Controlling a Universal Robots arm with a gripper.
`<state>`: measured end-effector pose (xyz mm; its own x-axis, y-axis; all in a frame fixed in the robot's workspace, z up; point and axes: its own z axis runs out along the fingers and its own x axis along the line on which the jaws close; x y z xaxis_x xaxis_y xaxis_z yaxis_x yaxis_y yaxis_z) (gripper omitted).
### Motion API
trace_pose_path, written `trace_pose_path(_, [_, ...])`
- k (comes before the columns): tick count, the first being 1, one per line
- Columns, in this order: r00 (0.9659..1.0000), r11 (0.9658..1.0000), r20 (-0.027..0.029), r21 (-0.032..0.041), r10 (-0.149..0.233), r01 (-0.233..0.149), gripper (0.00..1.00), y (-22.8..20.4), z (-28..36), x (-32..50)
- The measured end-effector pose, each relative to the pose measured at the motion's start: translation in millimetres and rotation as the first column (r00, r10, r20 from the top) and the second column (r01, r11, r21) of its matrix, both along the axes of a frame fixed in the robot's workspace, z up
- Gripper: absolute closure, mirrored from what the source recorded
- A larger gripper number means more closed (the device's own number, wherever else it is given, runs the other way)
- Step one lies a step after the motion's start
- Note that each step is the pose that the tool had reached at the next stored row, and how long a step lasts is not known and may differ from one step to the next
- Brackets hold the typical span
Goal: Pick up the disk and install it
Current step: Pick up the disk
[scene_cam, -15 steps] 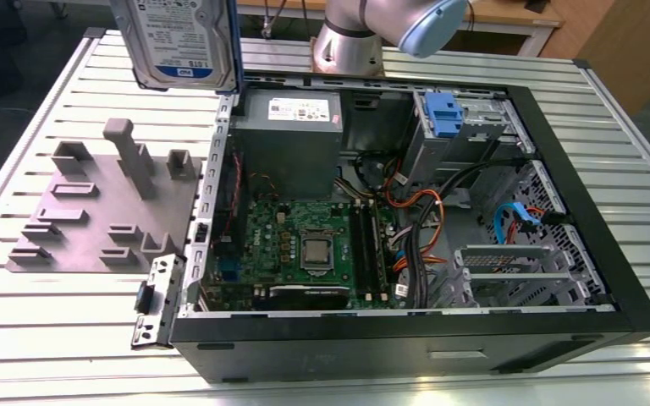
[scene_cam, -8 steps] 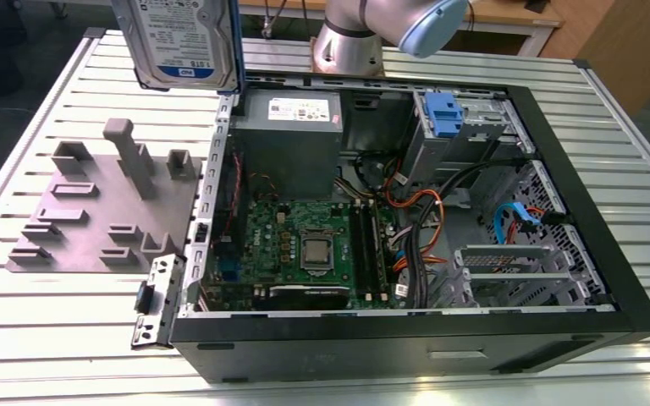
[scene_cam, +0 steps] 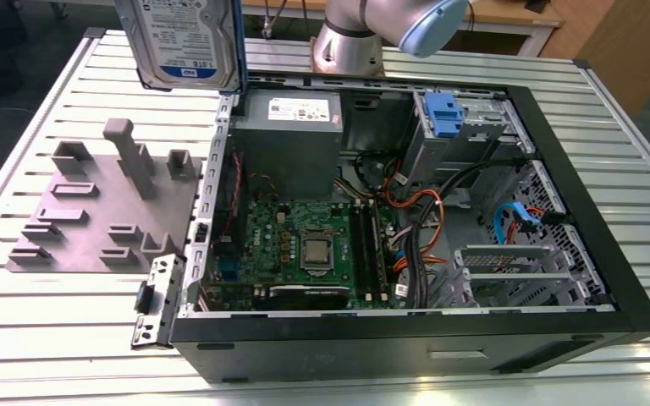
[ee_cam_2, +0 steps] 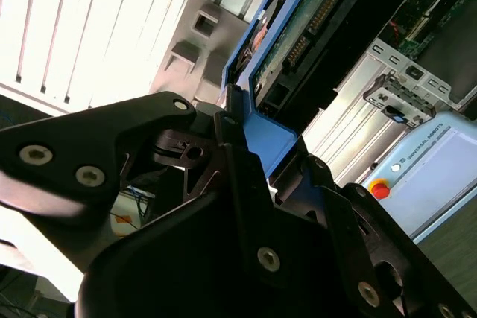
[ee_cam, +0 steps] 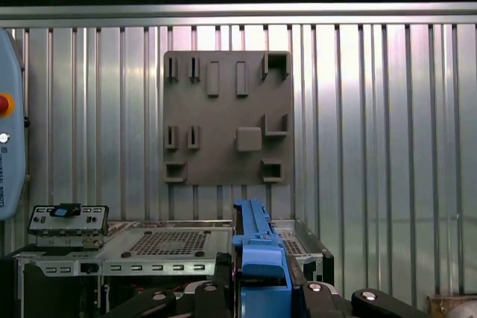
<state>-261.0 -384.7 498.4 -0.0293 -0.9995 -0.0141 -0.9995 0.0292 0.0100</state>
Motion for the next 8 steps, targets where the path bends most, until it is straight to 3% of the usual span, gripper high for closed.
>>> trace_pose_path(8, [1.0000,1.0000,0.0000,0.0000,0.000,0.000,0.64,0.0,0.0,1.5])
